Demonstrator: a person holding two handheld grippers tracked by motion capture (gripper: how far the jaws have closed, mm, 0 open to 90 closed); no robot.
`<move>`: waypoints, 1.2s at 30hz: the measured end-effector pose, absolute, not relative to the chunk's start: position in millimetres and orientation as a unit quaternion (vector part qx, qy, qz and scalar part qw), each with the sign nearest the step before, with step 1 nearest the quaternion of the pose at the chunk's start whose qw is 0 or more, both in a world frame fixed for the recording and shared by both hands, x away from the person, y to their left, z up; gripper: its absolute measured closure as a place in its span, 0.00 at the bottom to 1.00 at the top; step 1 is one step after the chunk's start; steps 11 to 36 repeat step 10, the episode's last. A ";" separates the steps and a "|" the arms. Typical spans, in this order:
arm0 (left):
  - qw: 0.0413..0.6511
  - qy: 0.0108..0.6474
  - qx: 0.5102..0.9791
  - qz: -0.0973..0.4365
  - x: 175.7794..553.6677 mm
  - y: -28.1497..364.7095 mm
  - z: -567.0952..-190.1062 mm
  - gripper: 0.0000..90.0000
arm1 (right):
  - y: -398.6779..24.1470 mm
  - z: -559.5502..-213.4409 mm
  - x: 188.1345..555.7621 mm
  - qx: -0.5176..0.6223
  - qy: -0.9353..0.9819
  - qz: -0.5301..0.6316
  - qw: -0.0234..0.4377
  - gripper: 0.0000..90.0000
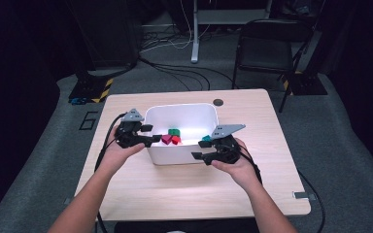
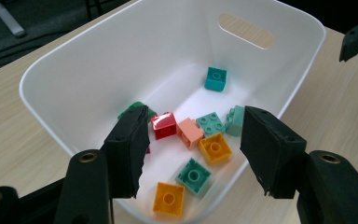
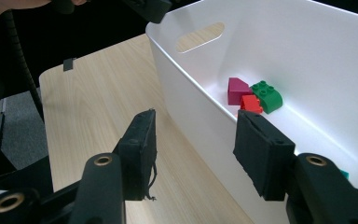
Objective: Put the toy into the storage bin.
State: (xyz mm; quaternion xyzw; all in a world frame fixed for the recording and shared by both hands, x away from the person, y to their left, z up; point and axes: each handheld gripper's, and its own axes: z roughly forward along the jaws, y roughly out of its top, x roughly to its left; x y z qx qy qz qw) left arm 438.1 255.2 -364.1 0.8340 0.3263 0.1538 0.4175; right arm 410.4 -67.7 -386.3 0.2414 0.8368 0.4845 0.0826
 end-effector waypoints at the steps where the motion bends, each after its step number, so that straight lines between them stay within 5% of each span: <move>1: 0.418 0.329 0.832 0.157 434.2 259.0 -365.4 0.46 | -67.3 -386.5 410.1 0.241 0.837 0.484 0.084 0.53; 10: 0.415 0.359 0.818 0.173 411.9 293.2 -382.2 0.42 | -69.4 -386.6 409.6 0.243 0.836 0.485 0.083 0.52; 36: 0.415 0.359 0.818 0.173 411.9 293.2 -382.2 0.42 | -69.4 -386.6 409.6 0.243 0.836 0.485 0.083 0.52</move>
